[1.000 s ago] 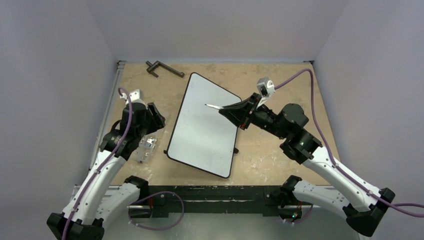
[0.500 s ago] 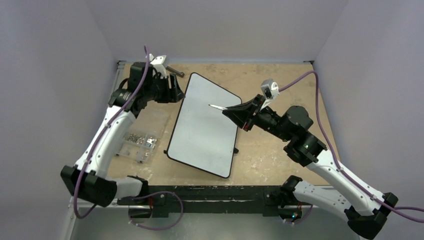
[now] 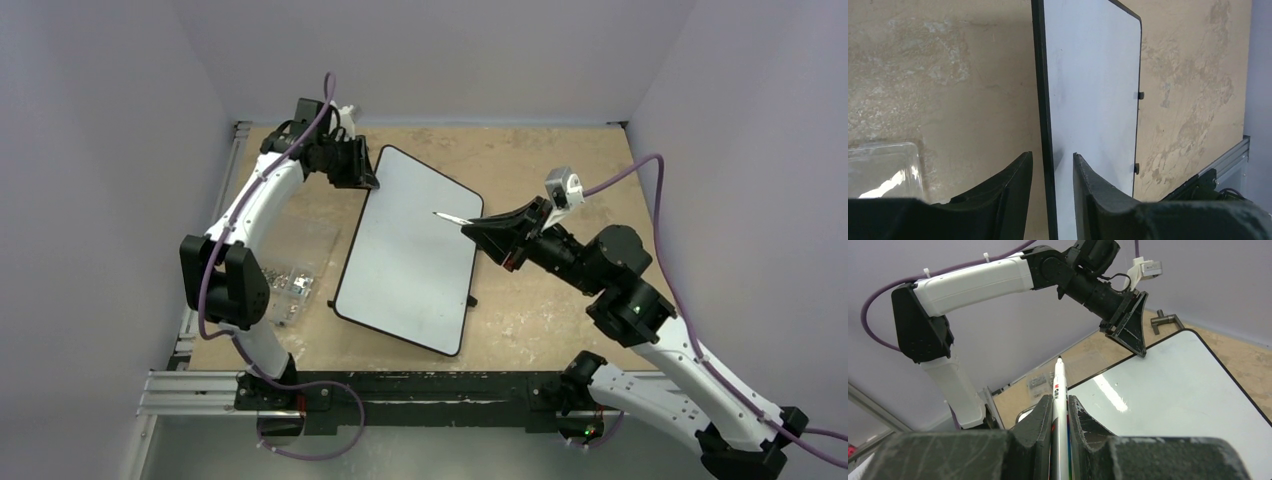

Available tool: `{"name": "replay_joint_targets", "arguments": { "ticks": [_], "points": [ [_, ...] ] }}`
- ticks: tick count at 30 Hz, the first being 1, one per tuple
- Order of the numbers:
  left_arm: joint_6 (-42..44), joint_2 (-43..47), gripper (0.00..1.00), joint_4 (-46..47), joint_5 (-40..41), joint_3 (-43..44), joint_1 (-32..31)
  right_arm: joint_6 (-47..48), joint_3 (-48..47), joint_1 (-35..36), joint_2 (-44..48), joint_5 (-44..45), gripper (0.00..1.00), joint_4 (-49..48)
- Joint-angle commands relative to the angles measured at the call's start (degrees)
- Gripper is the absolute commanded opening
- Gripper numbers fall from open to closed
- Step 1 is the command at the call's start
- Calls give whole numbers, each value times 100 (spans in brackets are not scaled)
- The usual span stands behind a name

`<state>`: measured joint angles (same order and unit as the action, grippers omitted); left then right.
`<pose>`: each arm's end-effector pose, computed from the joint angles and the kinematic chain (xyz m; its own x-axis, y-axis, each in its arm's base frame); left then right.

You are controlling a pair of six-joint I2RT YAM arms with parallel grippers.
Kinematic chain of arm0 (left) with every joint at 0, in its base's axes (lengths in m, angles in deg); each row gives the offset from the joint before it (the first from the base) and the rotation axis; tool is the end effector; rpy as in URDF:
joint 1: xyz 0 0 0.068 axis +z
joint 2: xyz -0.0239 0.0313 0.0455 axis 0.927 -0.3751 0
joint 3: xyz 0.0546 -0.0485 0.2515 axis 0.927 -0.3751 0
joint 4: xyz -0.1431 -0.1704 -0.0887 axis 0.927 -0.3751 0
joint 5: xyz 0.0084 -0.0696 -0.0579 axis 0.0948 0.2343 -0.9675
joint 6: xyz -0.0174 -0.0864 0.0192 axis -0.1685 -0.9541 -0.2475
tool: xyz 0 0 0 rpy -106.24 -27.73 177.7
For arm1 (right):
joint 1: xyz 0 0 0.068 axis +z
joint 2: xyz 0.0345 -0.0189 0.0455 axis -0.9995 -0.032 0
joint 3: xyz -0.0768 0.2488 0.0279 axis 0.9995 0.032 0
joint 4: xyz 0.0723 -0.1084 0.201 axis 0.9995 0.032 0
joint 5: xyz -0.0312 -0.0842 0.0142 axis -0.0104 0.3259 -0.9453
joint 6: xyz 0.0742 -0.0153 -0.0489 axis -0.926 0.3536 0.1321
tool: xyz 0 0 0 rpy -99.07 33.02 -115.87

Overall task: Write a sentence on the whiteboard
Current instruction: Adjust the whiteboard at the center of the board.

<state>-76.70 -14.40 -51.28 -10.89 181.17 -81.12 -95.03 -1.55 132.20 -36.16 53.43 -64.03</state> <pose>0.3639 -0.1168 0.2876 -0.8488 -0.1014 -0.5189 0.1923 0.8551 -0.4815 0.1236 0.1441 0.4144 -0.1758 0.3137 -0.9331 -0.8248 0.4706 0.3136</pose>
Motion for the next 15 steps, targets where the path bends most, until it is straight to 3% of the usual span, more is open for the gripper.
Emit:
{"name": "replay_joint_targets", "arguments": {
  "ticks": [1, 8, 15],
  "points": [
    [-83, -136, 34, 55, -400, 395, 14, 181, 32, 9, 149, 186, 0, 188],
    [-289, -398, 26, 366, -667, 444, -67, 271, 32, 9, 329, 295, 0, 394],
    [42, -1212, 22, -265, -766, 1742, -590, 309, 1, 9, 481, 400, 0, 626]
  ]
}}
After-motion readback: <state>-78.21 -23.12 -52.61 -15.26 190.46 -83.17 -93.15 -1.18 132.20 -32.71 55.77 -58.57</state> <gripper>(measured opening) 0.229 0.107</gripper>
